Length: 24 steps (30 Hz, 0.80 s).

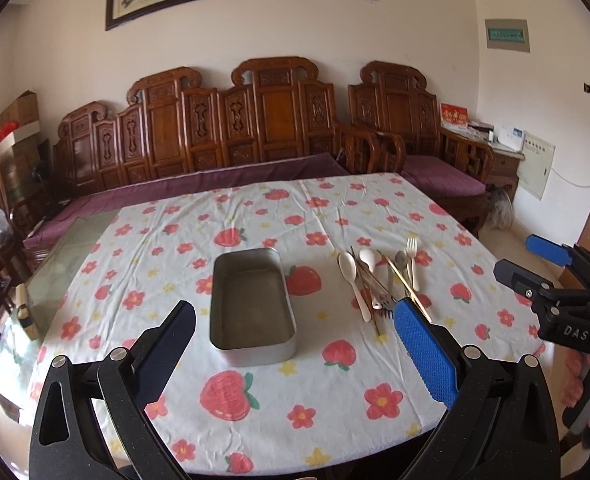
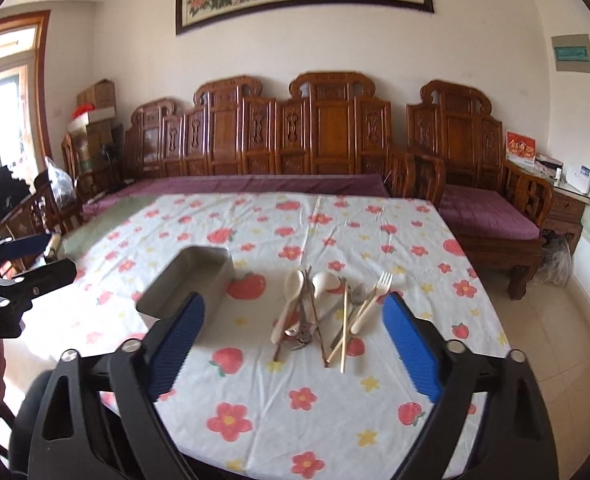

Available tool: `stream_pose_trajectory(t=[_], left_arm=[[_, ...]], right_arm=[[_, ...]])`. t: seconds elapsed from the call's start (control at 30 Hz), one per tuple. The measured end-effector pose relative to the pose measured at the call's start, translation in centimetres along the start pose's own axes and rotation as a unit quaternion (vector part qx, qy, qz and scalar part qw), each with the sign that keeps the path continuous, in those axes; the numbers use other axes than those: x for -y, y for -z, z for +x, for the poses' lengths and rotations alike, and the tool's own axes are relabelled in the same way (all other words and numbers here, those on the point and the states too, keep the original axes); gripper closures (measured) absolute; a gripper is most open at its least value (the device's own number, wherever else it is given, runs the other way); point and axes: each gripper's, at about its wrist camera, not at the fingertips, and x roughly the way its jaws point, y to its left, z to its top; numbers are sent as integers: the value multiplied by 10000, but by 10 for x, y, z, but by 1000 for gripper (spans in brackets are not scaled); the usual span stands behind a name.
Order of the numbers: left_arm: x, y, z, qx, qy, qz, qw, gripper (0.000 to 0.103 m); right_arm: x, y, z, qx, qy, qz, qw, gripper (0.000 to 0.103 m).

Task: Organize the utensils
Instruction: 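Reach the right tool into the utensil pile and grasp a wooden chopstick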

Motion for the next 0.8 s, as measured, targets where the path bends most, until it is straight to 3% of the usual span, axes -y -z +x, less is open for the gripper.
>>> stream_pose_trajectory(t=[0.37,0.53,0.8], left_arm=[[19,-1,76,-473,630,158,9968,6],[25,-2,103,-598,775,147,9951,6],[31,0,135,-843,817,187,9929,6]], right_arm=[[53,-1,91,-686,41,127,9976,38],[69,7,131,-1046,9,190,9943,47],[76,34,179,-1612,-143,197,9866,72]])
